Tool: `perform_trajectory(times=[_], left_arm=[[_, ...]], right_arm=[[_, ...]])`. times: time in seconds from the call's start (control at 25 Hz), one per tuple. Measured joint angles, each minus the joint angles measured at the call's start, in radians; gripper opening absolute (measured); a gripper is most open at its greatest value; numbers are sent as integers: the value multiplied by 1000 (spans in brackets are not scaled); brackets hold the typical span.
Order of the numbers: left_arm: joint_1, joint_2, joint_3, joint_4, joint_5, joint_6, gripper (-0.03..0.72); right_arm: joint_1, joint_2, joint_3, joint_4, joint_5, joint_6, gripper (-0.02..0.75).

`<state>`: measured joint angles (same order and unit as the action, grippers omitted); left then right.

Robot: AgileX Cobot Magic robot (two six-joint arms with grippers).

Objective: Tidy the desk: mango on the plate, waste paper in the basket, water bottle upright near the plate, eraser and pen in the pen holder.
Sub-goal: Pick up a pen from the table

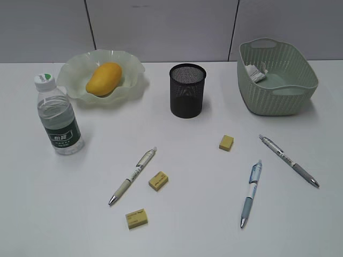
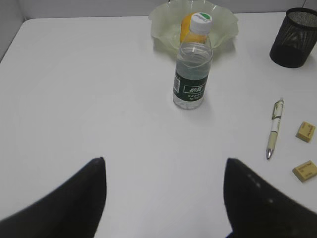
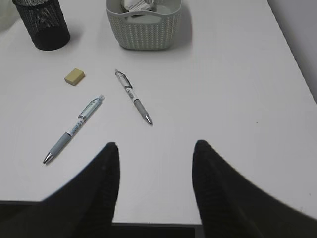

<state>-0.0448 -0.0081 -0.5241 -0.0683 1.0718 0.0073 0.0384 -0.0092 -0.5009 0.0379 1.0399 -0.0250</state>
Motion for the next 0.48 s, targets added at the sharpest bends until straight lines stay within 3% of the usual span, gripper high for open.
perform_trajectory(times=[0.48], left_arm=[[0, 0, 0, -1, -1, -1, 554]], right_arm=[[0, 0, 0, 0, 0, 0, 386]])
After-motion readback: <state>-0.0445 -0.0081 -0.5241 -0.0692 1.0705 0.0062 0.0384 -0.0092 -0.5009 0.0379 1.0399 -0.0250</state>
